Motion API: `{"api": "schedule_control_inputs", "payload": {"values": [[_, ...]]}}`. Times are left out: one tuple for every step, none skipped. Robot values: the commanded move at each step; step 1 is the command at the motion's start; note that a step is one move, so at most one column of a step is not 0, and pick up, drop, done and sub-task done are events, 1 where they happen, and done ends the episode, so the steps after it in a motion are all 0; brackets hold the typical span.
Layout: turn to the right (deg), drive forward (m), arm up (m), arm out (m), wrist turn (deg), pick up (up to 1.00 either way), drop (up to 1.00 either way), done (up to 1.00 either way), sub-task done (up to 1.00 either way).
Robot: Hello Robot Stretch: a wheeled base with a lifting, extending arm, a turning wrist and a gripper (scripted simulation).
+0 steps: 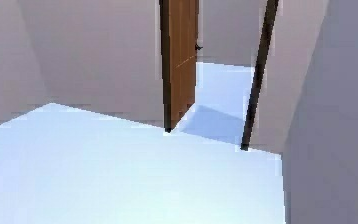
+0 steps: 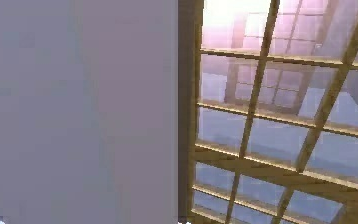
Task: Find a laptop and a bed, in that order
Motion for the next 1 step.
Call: {"api": "schedule_control_inputs", "payload": {"values": [[27.0,0.0,0.0,0.0,0.0,0.0,0.0,0.0,0.0]]}}
